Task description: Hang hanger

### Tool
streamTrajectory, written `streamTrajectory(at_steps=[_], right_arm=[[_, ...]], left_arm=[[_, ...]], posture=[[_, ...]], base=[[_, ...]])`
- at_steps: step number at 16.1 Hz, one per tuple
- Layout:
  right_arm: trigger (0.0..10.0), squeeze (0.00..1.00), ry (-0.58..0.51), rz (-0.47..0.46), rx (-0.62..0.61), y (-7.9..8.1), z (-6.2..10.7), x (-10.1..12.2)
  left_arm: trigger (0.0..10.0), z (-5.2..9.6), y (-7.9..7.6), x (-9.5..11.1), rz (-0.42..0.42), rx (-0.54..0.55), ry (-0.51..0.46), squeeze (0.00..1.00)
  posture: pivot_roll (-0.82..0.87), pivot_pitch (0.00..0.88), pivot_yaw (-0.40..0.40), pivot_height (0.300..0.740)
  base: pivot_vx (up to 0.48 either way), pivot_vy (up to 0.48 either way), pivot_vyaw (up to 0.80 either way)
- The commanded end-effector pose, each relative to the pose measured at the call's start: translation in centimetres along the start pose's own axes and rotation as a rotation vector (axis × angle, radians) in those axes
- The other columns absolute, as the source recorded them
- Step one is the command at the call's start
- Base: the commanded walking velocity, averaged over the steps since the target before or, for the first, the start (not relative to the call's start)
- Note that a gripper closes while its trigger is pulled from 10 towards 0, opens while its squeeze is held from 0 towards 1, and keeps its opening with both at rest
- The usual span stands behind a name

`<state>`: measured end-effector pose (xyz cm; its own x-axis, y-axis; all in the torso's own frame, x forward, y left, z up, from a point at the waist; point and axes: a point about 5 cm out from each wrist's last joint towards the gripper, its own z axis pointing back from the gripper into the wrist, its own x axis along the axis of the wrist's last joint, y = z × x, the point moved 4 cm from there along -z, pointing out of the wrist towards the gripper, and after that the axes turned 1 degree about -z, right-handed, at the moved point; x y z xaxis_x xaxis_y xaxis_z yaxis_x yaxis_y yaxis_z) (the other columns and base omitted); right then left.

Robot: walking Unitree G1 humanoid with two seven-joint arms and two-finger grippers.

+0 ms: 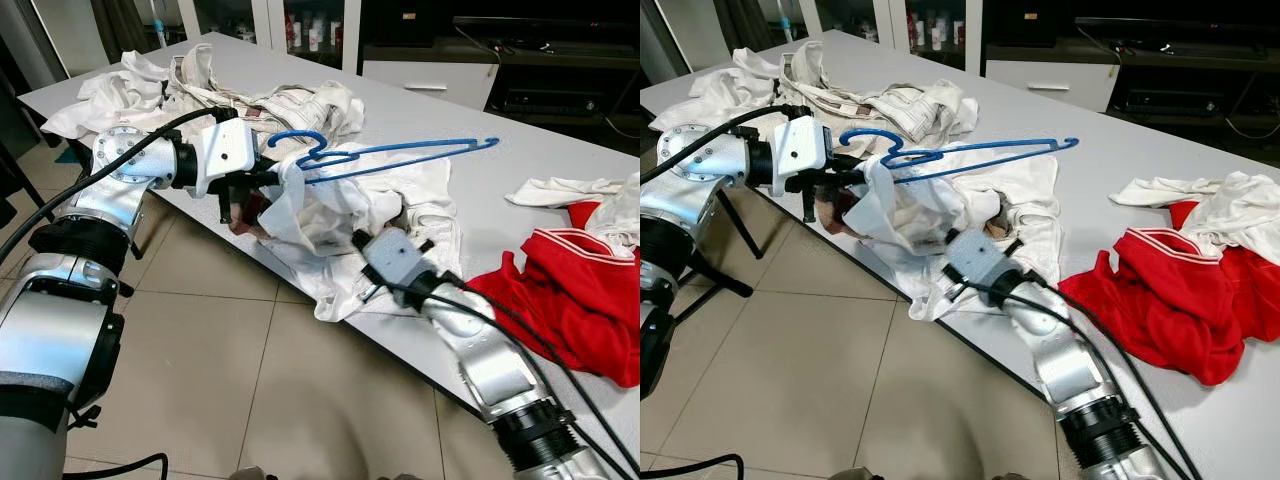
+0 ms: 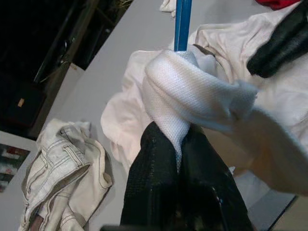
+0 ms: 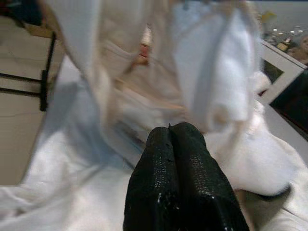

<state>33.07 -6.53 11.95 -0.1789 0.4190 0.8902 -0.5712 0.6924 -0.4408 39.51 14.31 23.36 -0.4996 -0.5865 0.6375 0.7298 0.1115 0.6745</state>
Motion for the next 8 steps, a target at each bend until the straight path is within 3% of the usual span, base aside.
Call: streamTrajectory(at_steps=[1,2,3,8], right_arm=[[10.0,0.4,0.028,0.001,0.037,1.1,-0.4,-0.4],[10.0,0.62,0.034,-0.003,0.045,1.3,-0.5,-0.5],[10.0,1.0,0.043,-0.023,0.079,2.0,-0.7,-0.5],[10.0,1.0,0.06,-0.016,0.087,2.1,-1.6,-0.4]], left_arm=[[0.0,0.0,0.8,0.8,-0.037,0.007,-0.005,0.0],[0.0,-0.1,0.7,0.8,-0.038,0.006,-0.007,0.0],[0.0,-0.3,0.6,0.9,-0.04,0.002,-0.011,0.0],[0.0,-0.4,0.6,0.9,-0.046,-0.001,-0.019,0.0]], posture=[[-0.01,0.0,0.055,0.723],[-0.01,0.0,0.055,0.723],[0.0,0.0,0.053,0.723],[0.0,0.0,0.057,0.723]], base=[[0.0,0.0,0.0],[0.0,0.0,0.0],[0.0,0.0,0.0],[0.0,0.0,0.0]])
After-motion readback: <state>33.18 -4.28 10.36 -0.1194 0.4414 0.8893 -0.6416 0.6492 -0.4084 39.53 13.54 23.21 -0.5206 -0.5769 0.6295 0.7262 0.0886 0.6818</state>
